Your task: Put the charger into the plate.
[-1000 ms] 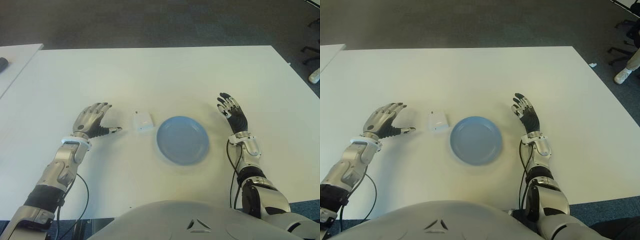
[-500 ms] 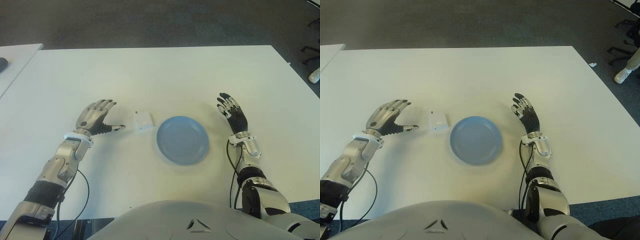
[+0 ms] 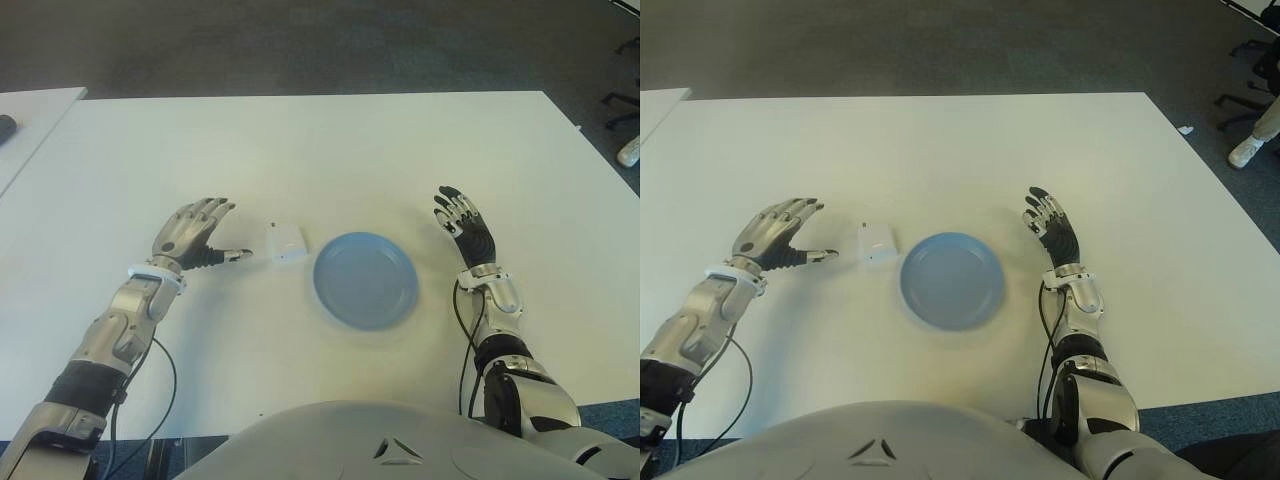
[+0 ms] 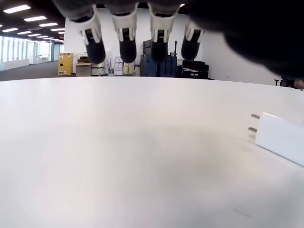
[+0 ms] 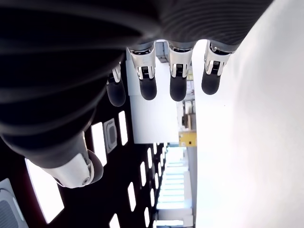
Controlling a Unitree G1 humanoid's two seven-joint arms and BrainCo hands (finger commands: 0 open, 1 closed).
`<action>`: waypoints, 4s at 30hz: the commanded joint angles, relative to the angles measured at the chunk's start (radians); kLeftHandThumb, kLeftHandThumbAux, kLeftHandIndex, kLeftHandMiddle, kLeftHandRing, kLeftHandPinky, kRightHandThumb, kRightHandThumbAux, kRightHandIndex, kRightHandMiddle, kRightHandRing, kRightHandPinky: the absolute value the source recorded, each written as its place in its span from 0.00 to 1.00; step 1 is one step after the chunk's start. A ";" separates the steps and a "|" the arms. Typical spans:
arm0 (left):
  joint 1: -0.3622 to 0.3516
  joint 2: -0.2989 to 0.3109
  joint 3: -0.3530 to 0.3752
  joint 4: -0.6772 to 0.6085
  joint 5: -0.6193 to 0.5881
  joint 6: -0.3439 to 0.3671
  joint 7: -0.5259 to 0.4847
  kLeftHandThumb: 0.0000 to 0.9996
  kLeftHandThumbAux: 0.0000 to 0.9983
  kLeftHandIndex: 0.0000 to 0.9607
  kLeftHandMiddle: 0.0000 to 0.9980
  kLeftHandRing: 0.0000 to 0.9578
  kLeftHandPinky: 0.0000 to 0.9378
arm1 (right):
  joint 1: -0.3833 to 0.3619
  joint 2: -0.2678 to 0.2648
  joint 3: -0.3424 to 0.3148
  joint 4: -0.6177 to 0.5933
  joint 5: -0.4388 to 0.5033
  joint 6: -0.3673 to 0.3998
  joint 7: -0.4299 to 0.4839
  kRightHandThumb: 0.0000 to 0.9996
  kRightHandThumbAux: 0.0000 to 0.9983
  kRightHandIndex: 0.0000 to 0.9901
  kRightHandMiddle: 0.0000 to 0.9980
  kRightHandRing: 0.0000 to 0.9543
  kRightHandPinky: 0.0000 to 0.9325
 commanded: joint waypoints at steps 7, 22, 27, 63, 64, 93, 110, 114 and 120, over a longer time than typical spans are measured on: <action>0.000 0.014 0.015 -0.070 -0.005 0.000 -0.053 0.34 0.22 0.09 0.06 0.05 0.09 | 0.102 0.058 0.005 0.049 0.008 0.016 -0.011 0.25 0.67 0.12 0.10 0.08 0.07; 0.030 0.000 0.029 -0.157 -0.023 0.009 -0.099 0.33 0.22 0.08 0.06 0.04 0.09 | 0.111 0.067 0.015 0.039 0.004 0.011 -0.022 0.25 0.67 0.12 0.10 0.08 0.07; 0.030 -0.001 0.031 -0.159 -0.024 0.009 -0.107 0.33 0.22 0.08 0.06 0.04 0.09 | 0.114 0.069 0.018 0.035 0.004 0.010 -0.024 0.25 0.67 0.12 0.10 0.08 0.07; -0.039 -0.022 -0.017 -0.081 -0.017 0.025 -0.220 0.39 0.20 0.00 0.00 0.00 0.07 | 0.150 0.082 0.037 -0.007 0.005 0.006 -0.035 0.25 0.67 0.12 0.10 0.08 0.07; -0.044 -0.025 -0.021 -0.070 -0.015 0.025 -0.219 0.39 0.20 0.00 0.00 0.00 0.07 | 0.151 0.082 0.037 -0.008 0.005 0.006 -0.036 0.25 0.67 0.12 0.10 0.08 0.07; -0.128 -0.033 -0.087 0.070 0.010 -0.024 -0.162 0.35 0.22 0.01 0.00 0.00 0.06 | 0.179 0.098 0.053 -0.039 -0.001 0.000 -0.050 0.25 0.67 0.12 0.10 0.08 0.07; -0.164 -0.050 -0.131 0.097 0.037 -0.033 -0.146 0.34 0.22 0.01 0.00 0.00 0.07 | 0.197 0.110 0.068 -0.059 -0.008 -0.005 -0.065 0.25 0.67 0.12 0.10 0.08 0.07; -0.166 -0.051 -0.135 0.092 0.044 -0.031 -0.143 0.33 0.22 0.01 0.01 0.00 0.08 | 0.200 0.114 0.071 -0.062 -0.010 -0.007 -0.068 0.25 0.67 0.12 0.10 0.08 0.07; -0.174 -0.053 -0.142 0.077 0.050 -0.027 -0.150 0.32 0.22 0.00 0.00 0.00 0.06 | 0.206 0.120 0.075 -0.069 -0.015 -0.009 -0.074 0.25 0.67 0.12 0.10 0.08 0.07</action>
